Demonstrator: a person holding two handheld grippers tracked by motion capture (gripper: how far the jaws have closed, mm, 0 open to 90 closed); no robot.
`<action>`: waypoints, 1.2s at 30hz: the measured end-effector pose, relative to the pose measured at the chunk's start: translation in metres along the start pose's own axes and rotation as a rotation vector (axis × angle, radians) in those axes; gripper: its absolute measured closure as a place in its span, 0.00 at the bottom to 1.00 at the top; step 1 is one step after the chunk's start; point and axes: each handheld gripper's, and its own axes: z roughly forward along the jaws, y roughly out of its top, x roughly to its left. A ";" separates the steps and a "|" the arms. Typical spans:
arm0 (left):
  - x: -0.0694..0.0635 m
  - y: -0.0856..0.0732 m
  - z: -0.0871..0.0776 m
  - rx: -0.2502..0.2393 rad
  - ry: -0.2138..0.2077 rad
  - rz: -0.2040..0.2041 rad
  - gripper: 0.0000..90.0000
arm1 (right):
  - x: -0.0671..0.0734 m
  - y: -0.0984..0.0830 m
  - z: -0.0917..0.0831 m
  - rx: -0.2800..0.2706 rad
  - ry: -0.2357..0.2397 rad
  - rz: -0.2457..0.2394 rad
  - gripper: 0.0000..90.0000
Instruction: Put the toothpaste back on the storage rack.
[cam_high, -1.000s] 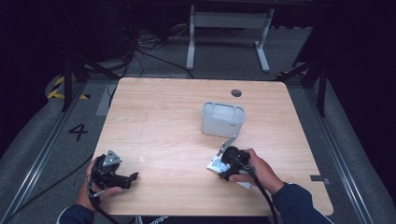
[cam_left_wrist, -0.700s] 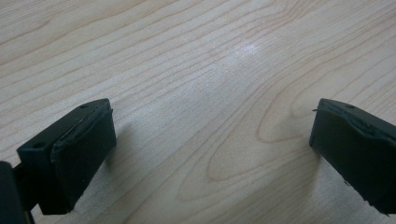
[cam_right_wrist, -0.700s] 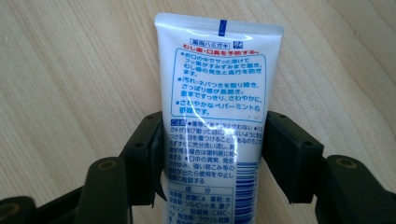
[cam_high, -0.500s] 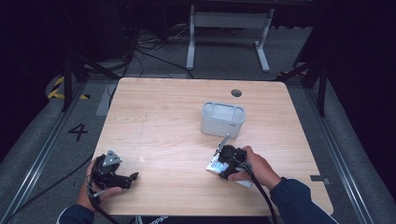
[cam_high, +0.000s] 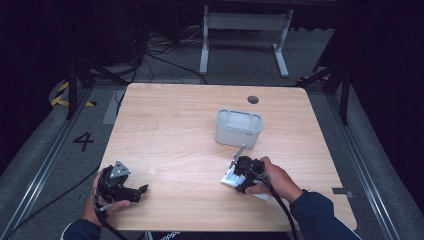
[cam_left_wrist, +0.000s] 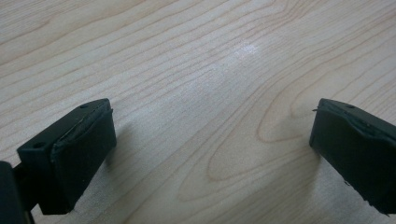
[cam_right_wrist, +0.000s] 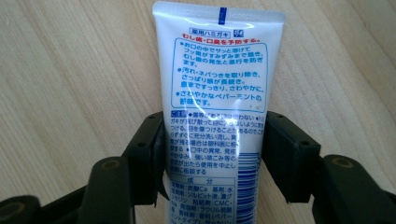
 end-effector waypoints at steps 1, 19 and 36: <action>0.000 0.000 0.000 0.000 0.000 0.000 0.01 | 0.000 0.000 0.000 -0.003 0.001 -0.004 0.51; 0.000 0.000 0.000 0.000 0.000 0.000 0.01 | 0.000 -0.017 -0.005 -0.142 0.008 0.014 0.68; 0.000 0.000 0.000 0.000 0.000 0.000 0.01 | 0.000 -0.029 -0.009 -0.229 0.013 0.018 0.72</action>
